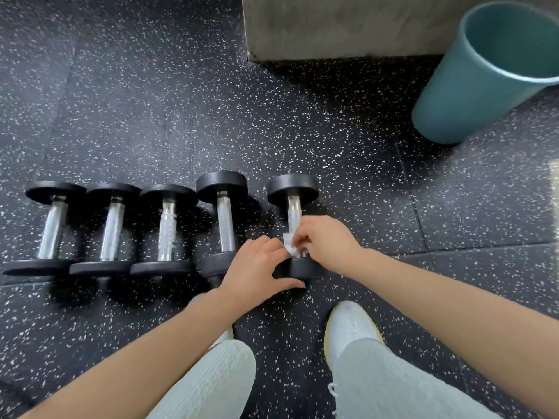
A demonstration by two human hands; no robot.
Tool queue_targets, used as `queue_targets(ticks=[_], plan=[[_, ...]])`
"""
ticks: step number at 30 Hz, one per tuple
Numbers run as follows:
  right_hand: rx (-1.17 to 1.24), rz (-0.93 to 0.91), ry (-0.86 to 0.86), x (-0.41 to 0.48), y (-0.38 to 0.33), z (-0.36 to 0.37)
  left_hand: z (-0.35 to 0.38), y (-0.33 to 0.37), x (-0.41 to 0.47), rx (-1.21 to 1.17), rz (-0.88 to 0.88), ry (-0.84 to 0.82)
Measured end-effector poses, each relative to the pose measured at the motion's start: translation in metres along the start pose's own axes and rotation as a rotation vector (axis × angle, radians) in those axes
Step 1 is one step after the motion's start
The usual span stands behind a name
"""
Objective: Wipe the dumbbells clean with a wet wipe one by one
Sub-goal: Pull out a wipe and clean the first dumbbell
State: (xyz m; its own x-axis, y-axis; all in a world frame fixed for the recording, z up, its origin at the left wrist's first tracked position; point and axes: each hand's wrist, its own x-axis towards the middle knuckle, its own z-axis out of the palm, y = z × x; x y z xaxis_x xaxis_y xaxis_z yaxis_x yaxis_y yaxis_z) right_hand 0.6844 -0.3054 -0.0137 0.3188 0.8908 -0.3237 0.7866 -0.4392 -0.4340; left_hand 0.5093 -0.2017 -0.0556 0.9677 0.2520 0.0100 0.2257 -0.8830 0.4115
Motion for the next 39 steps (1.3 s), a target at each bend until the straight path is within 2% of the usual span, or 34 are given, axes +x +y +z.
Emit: queue_targets(ticks=[4,6,13,15,19,21,27,30,34,37,39], plan=[[0.047,0.08,0.174,0.032,0.001,-0.006,0.0,0.0,-0.002,-0.024,0.004,-0.013],[0.099,0.116,0.198,0.037,0.001,-0.005,-0.005,-0.002,-0.004,-0.07,-0.011,-0.055],[0.052,-0.01,-0.081,-0.004,0.004,0.002,-0.013,-0.003,-0.002,-0.114,-0.024,-0.118],[0.033,0.014,-0.05,0.011,0.004,-0.005,-0.014,-0.001,-0.002,-0.125,-0.043,-0.121],[0.015,0.121,0.123,0.044,0.004,-0.015,-0.018,0.004,0.001,-0.124,-0.058,-0.175],[0.025,0.145,0.143,0.039,0.002,-0.012,-0.02,0.003,0.001,-0.111,-0.058,-0.197],[0.01,0.039,-0.165,-0.002,0.001,-0.004,-0.021,0.006,0.0,-0.078,-0.08,-0.163],[-0.009,0.074,-0.049,0.02,0.004,-0.008,-0.024,0.013,0.001,-0.124,-0.13,-0.136],[-0.201,0.091,0.172,0.047,0.01,-0.004,-0.028,0.018,0.002,-0.156,-0.121,-0.125],[-0.275,0.039,0.227,0.035,0.012,0.005,-0.026,0.019,0.0,-0.167,-0.108,-0.099],[-0.259,-0.029,0.191,0.018,0.01,0.01,-0.024,0.018,-0.001,-0.176,-0.101,-0.09]])
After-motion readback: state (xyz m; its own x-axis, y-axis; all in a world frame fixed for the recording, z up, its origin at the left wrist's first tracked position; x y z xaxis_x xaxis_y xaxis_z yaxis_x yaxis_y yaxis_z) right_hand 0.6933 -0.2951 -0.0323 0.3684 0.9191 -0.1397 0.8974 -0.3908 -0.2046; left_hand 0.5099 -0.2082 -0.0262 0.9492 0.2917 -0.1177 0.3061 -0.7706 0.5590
